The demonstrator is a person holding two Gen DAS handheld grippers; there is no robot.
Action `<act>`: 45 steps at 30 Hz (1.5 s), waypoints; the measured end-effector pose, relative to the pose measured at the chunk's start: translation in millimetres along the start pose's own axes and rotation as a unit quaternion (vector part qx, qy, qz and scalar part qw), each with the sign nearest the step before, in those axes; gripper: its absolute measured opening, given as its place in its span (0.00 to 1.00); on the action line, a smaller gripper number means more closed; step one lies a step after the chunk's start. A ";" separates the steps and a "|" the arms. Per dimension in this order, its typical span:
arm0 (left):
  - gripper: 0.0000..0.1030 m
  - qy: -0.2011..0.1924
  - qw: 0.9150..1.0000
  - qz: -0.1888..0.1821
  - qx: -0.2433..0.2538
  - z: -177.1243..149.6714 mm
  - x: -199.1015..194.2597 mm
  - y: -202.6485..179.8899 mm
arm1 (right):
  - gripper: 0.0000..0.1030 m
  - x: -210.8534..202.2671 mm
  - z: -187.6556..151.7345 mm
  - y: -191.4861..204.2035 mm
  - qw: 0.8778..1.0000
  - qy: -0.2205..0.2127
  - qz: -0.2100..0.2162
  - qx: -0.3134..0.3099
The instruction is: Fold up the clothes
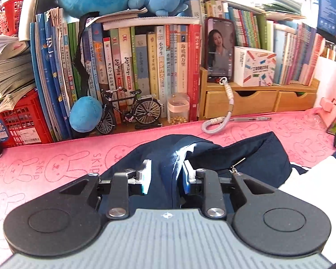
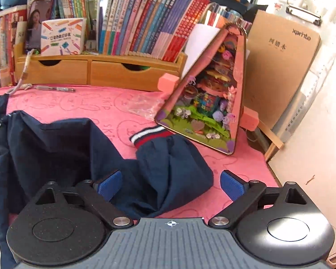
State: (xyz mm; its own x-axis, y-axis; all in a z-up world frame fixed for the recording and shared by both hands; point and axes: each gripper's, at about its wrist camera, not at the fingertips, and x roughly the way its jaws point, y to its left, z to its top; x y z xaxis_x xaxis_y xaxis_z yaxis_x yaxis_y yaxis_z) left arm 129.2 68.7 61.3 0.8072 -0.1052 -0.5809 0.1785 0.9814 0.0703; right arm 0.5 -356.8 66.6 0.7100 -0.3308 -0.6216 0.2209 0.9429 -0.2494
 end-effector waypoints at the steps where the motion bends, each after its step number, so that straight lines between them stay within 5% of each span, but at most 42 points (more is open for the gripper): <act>1: 0.56 0.000 1.000 0.007 0.019 -1.3 -4.9 -2.3 | 0.94 -4.9 7.1 8.3 1.000 -0.012 0.007 -0.002; 2: 0.85 0.000 0.999 0.016 0.037 -2.8 -9.1 -4.9 | 0.96 -10.7 14.2 16.1 1.000 -0.026 0.014 -0.003; 4: 0.99 -0.010 0.996 0.039 0.080 -8.6 -11.3 -14.5 | 1.00 -26.7 28.3 29.9 0.998 -0.060 0.035 0.001; 6: 1.00 -0.017 0.991 0.061 0.121 -14.7 -9.9 -25.1 | 1.00 -37.2 40.3 47.4 0.993 -0.087 0.077 -0.002; 11: 1.00 0.055 0.978 0.125 0.160 -23.5 34.6 -41.0 | 0.99 -21.0 56.9 135.6 0.981 -0.071 0.149 -0.100; 12: 0.98 0.054 0.976 0.140 0.158 -25.5 38.3 -39.6 | 0.97 -15.9 55.2 152.1 0.980 -0.067 0.145 -0.120; 13: 0.84 0.048 0.976 0.151 0.152 -26.1 37.8 -35.4 | 0.93 -9.6 51.9 165.0 0.979 -0.056 0.141 -0.136; 14: 0.59 0.043 0.976 0.159 0.141 -25.7 36.1 -29.2 | 0.84 -2.1 45.3 178.6 0.978 -0.039 0.135 -0.152; 15: 0.44 0.039 0.980 0.157 0.119 -22.2 31.2 -17.5 | 0.76 5.7 37.9 189.8 0.977 -0.019 0.129 -0.167; 16: 0.26 0.036 0.982 0.156 0.097 -18.6 26.2 -5.8 | 0.50 13.9 28.2 193.2 0.976 0.002 0.120 -0.179; 17: 0.19 0.033 0.984 0.157 0.075 -15.4 21.3 6.6 | 0.37 20.9 17.0 192.6 0.975 0.021 0.113 -0.189; 18: 0.06 0.030 0.984 0.165 0.057 -12.9 16.2 21.0 | 0.37 25.2 5.3 190.4 0.974 0.027 0.107 -0.200; 21: 0.03 0.016 0.973 0.229 0.038 -8.1 2.6 64.8 | 0.37 16.5 -17.4 173.0 0.968 0.002 0.093 -0.231; 25: 0.03 0.020 0.943 0.331 0.015 -19.1 -15.4 146.1 | 0.40 9.4 -27.7 150.3 0.970 0.011 0.110 -0.219; 29: 0.06 0.064 0.923 0.371 -0.079 -59.0 -46.0 243.8 | 0.46 5.7 -26.4 138.1 0.972 0.022 0.132 -0.194; 30: 0.10 0.077 0.918 0.377 -0.097 -69.7 -54.7 263.6 | 0.50 2.5 -22.7 134.6 0.972 0.021 0.143 -0.184; 32: 0.30 0.105 0.911 0.386 -0.103 -90.4 -63.4 285.2 | 0.73 -4.2 -9.8 128.2 0.973 0.008 0.162 -0.162; 34: 0.46 0.122 0.910 0.377 -0.120 -105.3 -70.1 295.5 | 0.84 -10.1 6.9 122.2 0.974 -0.010 0.178 -0.138; 36: 0.61 0.129 0.917 0.348 -0.146 -115.2 -81.5 297.2 | 0.86 -10.5 28.5 121.5 0.977 -0.035 0.175 -0.118; 38: 0.97 0.120 0.929 0.314 -0.156 -119.5 -96.0 293.5 | 0.89 -2.0 48.2 128.5 0.978 -0.054 0.168 -0.110; 40: 0.99 0.105 0.933 0.311 -0.152 -119.7 -113.1 285.6 | 0.89 10.5 59.8 139.9 0.978 -0.059 0.164 -0.112; 45: 0.99 0.095 0.920 0.364 -0.112 -114.4 -155.5 283.4 | 0.85 46.5 62.3 177.9 0.975 -0.029 0.173 -0.135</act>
State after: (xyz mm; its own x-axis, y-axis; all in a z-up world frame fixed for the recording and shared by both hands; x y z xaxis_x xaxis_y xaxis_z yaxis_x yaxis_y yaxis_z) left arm -10.1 381.6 78.7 0.5499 0.6019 -0.5791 -0.5080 0.7913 0.3402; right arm 114.5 -202.0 39.6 0.7491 0.0162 -0.6622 -0.2175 0.9503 -0.2227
